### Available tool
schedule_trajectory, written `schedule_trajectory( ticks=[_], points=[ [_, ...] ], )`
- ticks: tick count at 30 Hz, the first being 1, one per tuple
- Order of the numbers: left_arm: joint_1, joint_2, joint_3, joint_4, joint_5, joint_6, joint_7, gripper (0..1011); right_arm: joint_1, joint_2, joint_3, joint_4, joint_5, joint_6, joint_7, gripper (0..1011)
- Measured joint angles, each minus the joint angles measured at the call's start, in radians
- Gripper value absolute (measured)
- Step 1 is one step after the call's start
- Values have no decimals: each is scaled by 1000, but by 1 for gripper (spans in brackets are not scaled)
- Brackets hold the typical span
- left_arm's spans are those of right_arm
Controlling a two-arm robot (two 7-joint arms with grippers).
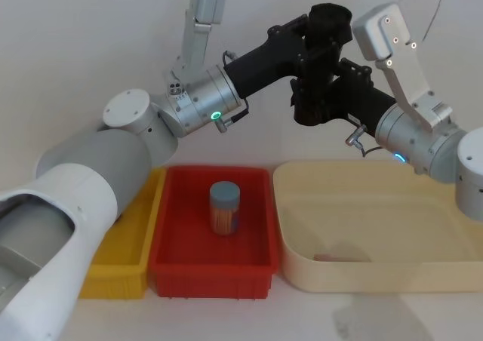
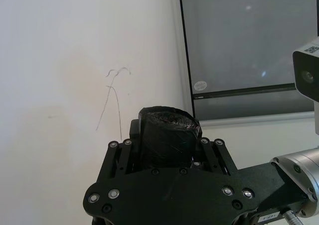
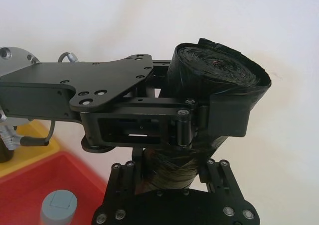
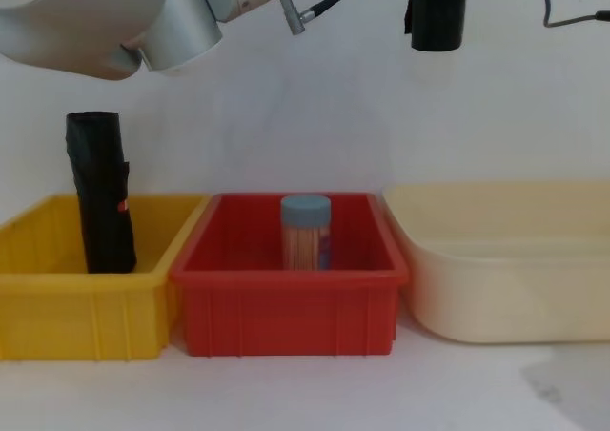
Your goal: Pick up the garbage bag with the one hand and transfer it to the other hand.
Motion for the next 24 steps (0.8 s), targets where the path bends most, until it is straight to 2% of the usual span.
schedule_trajectory(
  ticks=[13, 16, 17, 23, 24],
  points=[
    [0, 0, 0, 0, 0, 0, 0, 540, 3, -4, -1, 5, -2, -2, -1, 604],
    [0, 0, 0, 0, 0, 0, 0, 583, 3, -4, -2, 6, -2, -2, -1, 600],
    [0, 0, 0, 0, 0, 0, 0, 644, 3, -4, -2, 6, -2, -2, -1, 600],
    [0, 0, 0, 0, 0, 0, 0, 788, -1, -1, 4, 3, -2, -2, -1, 599],
    [0, 0, 0, 0, 0, 0, 0, 840, -5, 2, 9, -1, -3, -1, -3, 599]
  ],
)
